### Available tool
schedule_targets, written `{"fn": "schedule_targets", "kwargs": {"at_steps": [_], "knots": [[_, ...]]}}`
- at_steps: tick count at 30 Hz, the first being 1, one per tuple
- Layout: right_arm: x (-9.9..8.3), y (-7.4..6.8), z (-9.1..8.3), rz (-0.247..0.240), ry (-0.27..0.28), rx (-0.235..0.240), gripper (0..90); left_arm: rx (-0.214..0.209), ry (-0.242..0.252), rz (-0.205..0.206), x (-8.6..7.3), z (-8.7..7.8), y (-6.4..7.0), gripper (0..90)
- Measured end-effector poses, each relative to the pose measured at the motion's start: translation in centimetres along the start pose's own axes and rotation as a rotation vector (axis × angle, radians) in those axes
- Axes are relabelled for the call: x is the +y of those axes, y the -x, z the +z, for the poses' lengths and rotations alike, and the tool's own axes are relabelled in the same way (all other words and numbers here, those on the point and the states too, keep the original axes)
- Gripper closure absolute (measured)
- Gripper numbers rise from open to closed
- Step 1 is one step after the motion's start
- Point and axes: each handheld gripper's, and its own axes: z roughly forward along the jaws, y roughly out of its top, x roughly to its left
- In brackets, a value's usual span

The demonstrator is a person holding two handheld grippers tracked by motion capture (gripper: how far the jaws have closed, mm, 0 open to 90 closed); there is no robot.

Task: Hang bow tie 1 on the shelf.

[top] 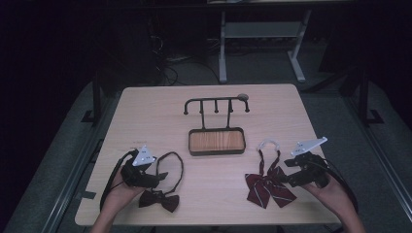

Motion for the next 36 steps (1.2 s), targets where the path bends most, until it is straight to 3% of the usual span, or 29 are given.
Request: {"fn": "schedule_targets", "kwargs": {"at_steps": [20,36], "knots": [[3.8,1.7,0.4,-0.029,-0.106,0.004,35.8,-0.011,-0.002,0.010,0.0,0.0,0.0,29.4],[6.6,3.7,2.1,-0.024,-0.185,0.004,39.4,-0.014,0.004,0.012,-0.1,0.1,-0.2,29.4]]}}
